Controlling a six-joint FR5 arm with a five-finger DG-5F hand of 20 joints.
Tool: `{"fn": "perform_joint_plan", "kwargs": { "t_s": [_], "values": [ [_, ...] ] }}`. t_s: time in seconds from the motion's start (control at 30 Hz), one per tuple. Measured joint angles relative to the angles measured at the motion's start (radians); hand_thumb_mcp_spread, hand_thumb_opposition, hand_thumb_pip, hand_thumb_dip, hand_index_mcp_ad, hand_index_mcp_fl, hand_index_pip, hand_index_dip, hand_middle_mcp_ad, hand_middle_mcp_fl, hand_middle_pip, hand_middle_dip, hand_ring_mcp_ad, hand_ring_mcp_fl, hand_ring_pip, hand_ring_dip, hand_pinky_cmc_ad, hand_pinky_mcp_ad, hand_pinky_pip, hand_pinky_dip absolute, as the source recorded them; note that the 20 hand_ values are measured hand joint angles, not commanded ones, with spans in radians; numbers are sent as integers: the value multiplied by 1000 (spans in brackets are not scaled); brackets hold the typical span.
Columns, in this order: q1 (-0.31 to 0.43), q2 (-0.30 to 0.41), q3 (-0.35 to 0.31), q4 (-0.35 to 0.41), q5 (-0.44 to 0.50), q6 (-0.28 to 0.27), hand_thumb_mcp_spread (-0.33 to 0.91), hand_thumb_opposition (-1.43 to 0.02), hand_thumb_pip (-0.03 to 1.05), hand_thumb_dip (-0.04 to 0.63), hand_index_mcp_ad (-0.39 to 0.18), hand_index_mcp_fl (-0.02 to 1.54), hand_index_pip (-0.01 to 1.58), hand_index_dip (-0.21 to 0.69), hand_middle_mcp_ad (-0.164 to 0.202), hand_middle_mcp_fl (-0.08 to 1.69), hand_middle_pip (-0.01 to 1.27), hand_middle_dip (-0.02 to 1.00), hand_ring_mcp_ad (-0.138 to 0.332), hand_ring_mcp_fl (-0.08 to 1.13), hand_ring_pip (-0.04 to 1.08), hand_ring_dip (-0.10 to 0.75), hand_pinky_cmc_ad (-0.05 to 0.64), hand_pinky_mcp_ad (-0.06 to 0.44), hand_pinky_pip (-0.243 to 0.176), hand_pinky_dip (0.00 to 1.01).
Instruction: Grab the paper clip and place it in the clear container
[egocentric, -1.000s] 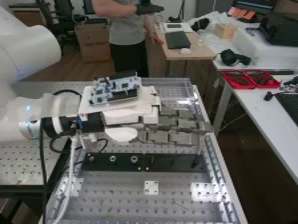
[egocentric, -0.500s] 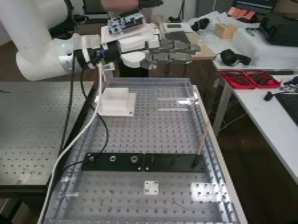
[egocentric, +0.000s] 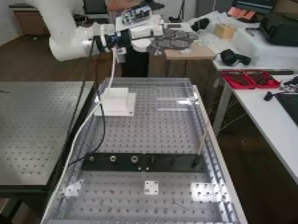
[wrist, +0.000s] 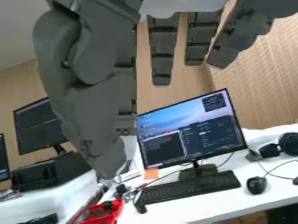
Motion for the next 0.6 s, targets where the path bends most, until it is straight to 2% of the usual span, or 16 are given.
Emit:
{"fn": "perform_joint_plan", "kwargs": {
  "t_s": [0.07, 0.17, 0.6],
  "values": [
    [44, -21, 8, 4, 68, 4, 534, -1038, 499, 243, -141, 949, 1004, 126, 75, 265, 136, 157, 147, 61, 94, 24, 332, 140, -30, 176],
    [70, -56, 18, 11, 132, 15, 532, -1035, 499, 243, -138, 949, 1002, 124, 77, 265, 136, 164, 147, 61, 94, 24, 332, 140, -30, 176],
    [78, -180, 40, 33, 224, 58, 532, -1035, 499, 243, -138, 949, 1000, 124, 77, 265, 138, 164, 147, 61, 101, 31, 332, 140, -30, 176]
  ]
}}
